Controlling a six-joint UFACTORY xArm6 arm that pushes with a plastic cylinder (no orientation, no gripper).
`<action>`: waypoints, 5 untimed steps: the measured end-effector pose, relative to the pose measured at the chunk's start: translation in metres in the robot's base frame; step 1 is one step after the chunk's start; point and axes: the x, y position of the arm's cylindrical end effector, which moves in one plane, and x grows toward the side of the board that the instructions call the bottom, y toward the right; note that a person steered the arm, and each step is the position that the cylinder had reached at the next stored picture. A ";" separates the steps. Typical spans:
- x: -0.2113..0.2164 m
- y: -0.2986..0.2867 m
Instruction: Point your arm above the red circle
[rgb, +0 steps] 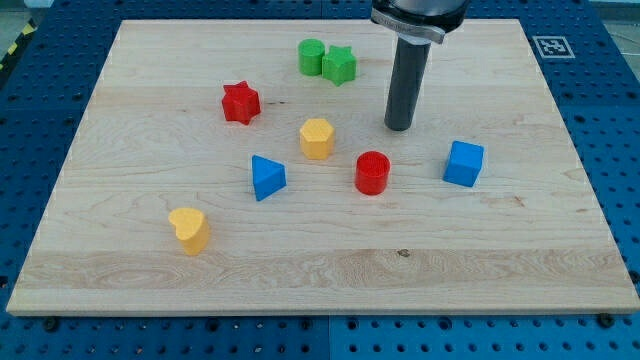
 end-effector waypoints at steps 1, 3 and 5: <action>0.000 0.000; 0.000 -0.003; 0.000 -0.025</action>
